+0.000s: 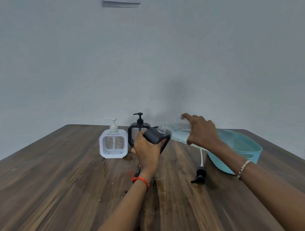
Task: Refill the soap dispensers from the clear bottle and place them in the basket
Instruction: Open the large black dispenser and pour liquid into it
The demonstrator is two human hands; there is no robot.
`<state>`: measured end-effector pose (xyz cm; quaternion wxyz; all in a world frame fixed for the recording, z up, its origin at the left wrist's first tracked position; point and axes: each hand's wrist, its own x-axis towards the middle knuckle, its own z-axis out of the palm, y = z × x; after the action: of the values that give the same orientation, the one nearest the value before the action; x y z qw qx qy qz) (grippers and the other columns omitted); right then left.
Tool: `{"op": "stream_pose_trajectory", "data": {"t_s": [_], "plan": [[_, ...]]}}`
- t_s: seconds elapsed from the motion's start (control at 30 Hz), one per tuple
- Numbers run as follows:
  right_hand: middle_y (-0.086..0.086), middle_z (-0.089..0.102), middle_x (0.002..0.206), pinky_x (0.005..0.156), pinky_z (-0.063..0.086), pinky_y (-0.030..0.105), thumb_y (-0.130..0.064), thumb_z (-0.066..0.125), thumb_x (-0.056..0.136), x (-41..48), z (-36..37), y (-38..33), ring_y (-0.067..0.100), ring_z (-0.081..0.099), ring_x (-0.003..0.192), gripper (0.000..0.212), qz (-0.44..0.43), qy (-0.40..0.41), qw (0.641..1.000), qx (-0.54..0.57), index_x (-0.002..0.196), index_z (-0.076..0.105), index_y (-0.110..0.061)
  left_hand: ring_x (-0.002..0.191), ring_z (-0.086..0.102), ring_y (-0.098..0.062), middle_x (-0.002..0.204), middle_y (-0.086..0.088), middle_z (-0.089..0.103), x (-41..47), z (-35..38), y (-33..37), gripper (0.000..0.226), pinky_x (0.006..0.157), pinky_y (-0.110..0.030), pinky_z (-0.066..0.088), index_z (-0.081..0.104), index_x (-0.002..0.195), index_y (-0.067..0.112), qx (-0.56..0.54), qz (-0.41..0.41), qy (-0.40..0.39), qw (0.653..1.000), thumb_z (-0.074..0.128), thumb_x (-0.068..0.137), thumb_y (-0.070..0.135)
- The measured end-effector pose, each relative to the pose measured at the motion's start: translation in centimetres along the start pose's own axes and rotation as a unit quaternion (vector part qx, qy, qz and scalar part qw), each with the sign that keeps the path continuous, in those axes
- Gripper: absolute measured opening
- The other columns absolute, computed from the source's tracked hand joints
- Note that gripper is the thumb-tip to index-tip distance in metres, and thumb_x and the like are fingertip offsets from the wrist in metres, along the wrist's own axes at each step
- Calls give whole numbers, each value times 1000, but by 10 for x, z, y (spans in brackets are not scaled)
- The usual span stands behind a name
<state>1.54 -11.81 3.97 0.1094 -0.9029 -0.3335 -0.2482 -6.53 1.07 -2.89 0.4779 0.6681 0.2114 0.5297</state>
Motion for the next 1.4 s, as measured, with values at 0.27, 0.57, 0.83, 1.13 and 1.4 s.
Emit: {"op": "stream_pose_trajectory", "data": {"t_s": [0.27, 0.57, 0.83, 1.13, 1.4], "plan": [[5, 58, 108, 83, 40, 35, -11, 73, 63, 0, 1, -1, 25, 53, 100, 79, -10, -1, 1000, -7, 132, 36, -25, 96, 60, -27, 98, -5, 65, -2, -1, -2, 54, 87, -52, 48, 57, 100, 10, -8, -10, 1, 1000, 85, 59, 32], [5, 59, 107, 84, 40, 34, -11, 74, 63, -1, -1, -3, 25, 53, 101, 79, -15, -6, 1000, -9, 132, 37, -25, 91, 61, -25, 93, -4, 65, -3, -1, -7, 56, 84, -54, 49, 55, 94, 13, -13, -24, -9, 1000, 86, 55, 39], [4, 59, 104, 79, 37, 32, -11, 73, 62, -2, -2, -4, 24, 54, 98, 79, -19, -4, 1000, -11, 131, 37, -25, 91, 60, -22, 87, 7, 56, -4, -4, -6, 51, 88, -54, 47, 54, 93, 17, -9, -15, -7, 1000, 86, 57, 35], [4, 58, 104, 80, 39, 34, -10, 72, 62, -3, -5, -8, 24, 53, 98, 78, -22, -6, 1000, -16, 130, 38, -25, 92, 61, -25, 90, 0, 62, -4, -6, -6, 53, 87, -54, 47, 55, 93, 13, -11, -26, -3, 1000, 87, 56, 35], [4, 58, 104, 80, 36, 34, -9, 73, 62, -4, -7, -12, 25, 53, 99, 78, -25, -9, 1000, -12, 130, 38, -24, 93, 61, -27, 95, -6, 65, -3, -8, -6, 54, 89, -53, 47, 57, 95, 11, -11, -35, 5, 999, 87, 56, 31]]}}
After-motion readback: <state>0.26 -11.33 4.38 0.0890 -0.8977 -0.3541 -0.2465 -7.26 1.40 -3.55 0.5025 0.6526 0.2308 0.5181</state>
